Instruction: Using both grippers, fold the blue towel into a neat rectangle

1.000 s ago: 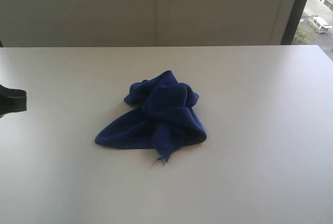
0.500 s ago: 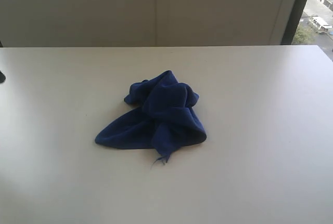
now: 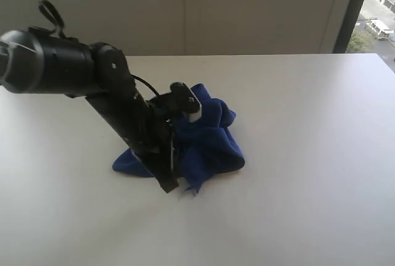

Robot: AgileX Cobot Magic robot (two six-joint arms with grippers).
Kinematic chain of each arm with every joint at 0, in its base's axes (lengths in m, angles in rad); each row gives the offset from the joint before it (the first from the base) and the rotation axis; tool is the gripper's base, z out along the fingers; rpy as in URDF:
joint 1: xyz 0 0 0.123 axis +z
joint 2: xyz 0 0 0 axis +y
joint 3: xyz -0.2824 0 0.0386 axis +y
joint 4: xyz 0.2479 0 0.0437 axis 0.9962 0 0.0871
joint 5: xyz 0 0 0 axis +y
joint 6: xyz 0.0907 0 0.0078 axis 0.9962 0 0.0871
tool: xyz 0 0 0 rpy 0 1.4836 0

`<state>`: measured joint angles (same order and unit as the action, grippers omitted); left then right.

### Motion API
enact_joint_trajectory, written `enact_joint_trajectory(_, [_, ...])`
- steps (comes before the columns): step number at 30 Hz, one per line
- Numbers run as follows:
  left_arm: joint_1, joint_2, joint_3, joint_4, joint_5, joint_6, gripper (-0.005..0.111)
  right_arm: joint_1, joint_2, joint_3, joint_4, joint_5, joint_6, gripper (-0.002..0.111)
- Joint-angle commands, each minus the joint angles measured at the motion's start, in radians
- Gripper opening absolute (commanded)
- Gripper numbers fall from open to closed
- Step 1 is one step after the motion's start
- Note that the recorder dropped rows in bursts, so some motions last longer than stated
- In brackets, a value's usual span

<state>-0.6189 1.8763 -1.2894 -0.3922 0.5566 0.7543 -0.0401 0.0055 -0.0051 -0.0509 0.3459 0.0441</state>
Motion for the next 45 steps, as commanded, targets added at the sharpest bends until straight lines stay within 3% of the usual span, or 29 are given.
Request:
enact_joint_trajectory(1, [-0.059,0.055,-0.015,0.012,-0.050,0.218,0.038,0.002,-0.005,0.005,-0.004,-0.004,0.003,0.000])
enact_joint_trajectory(4, [-0.073,0.075,-0.015,0.010,-0.059,0.443,0.054,0.002,-0.005,0.005,-0.004,-0.004,0.003,0.000])
enact_joint_trajectory(7, [-0.076,0.089,-0.015,0.002,-0.070,0.581,0.056,0.002,-0.005,0.005,-0.004,-0.004,0.003,0.000])
enact_joint_trajectory(16, [-0.076,0.091,-0.015,-0.041,-0.212,0.696,0.056,0.002,-0.005,0.005,-0.004,-0.004,0.003,0.000])
enact_joint_trajectory(27, [-0.076,0.137,-0.015,-0.041,-0.197,0.778,0.056,0.002,-0.005,0.005,-0.004,-0.004,0.003,0.000])
enact_joint_trajectory(30, [-0.076,0.137,-0.015,-0.041,-0.201,0.795,0.049,0.002,-0.005,0.005,-0.004,-0.004,0.003,0.000])
enact_joint_trajectory(37, [-0.076,0.137,-0.015,-0.041,-0.221,0.793,0.001,0.002,-0.005,0.005,-0.004,-0.004,0.003,0.000])
enact_joint_trajectory(45, [-0.076,0.040,-0.015,-0.067,-0.228,0.790,0.000,0.002,-0.005,0.005,-0.004,-0.004,0.003,0.000])
